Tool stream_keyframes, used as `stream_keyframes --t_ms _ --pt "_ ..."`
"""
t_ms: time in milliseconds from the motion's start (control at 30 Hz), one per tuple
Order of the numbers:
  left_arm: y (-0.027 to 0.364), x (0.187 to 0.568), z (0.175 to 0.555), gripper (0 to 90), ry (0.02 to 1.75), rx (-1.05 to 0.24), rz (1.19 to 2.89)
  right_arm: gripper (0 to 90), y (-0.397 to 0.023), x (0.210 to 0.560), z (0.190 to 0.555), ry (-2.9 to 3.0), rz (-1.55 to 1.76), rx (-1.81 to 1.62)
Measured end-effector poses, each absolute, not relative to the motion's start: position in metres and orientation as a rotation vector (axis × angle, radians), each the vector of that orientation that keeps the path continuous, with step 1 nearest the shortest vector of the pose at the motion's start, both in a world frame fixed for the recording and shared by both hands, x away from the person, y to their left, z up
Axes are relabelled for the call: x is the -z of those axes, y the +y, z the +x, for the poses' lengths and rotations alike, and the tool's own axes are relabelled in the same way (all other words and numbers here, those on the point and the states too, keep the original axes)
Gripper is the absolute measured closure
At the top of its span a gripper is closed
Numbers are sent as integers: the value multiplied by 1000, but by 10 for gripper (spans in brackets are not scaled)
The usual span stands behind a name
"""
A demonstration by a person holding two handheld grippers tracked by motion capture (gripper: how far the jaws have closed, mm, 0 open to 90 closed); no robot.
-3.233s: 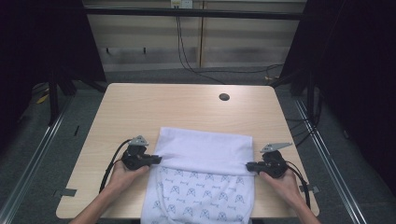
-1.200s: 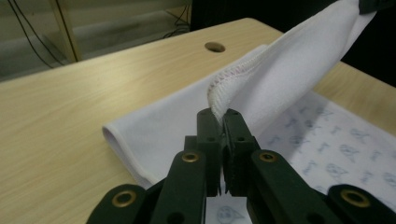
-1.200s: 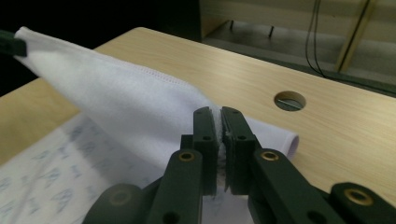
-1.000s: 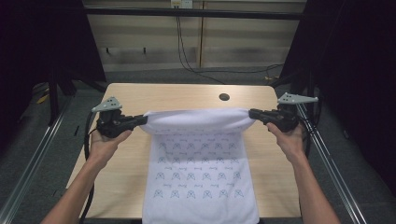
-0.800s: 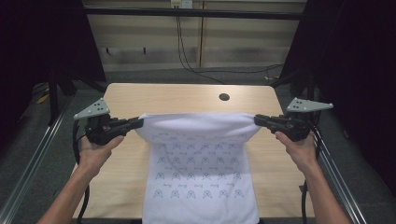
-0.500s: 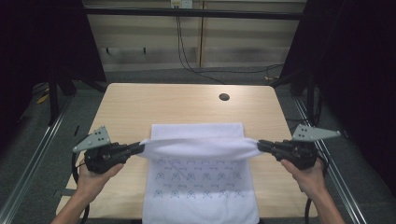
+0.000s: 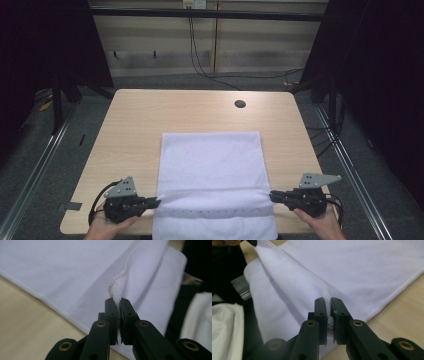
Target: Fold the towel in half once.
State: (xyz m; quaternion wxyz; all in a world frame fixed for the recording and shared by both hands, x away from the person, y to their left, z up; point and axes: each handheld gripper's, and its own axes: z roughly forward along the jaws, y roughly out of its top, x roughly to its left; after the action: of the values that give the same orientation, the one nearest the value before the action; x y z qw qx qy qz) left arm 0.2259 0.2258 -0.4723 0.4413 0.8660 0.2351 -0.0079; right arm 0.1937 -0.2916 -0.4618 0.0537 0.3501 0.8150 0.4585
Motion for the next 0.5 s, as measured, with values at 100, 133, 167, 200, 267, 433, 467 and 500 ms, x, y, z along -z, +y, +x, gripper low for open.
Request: stream_keyframes --t_ms 100,133,167,200,267,433,467,500 --pt "224 469 221 835 497 82 2167 805 -291 465 182 2556 1026 -1389" --pt "224 468 221 815 478 119 2174 780 -291 466 177 2583 1009 -1388" --pt "226 468 219 799 460 143 2167 750 -291 466 172 2609 997 -1399" --pt "228 468 218 796 455 165 2149 731 -291 467 168 2635 987 -1412" --pt "233 467 217 763 432 205 2125 687 -294 466 160 2631 986 -1421" --pt "247 462 225 714 516 163 2017 677 -307 462 161 2465 1063 -1406" --pt "248 463 233 702 569 127 2001 673 -307 462 164 2443 1079 -1405" --pt "247 464 238 695 601 105 1994 670 -307 463 171 2430 1093 -1399"
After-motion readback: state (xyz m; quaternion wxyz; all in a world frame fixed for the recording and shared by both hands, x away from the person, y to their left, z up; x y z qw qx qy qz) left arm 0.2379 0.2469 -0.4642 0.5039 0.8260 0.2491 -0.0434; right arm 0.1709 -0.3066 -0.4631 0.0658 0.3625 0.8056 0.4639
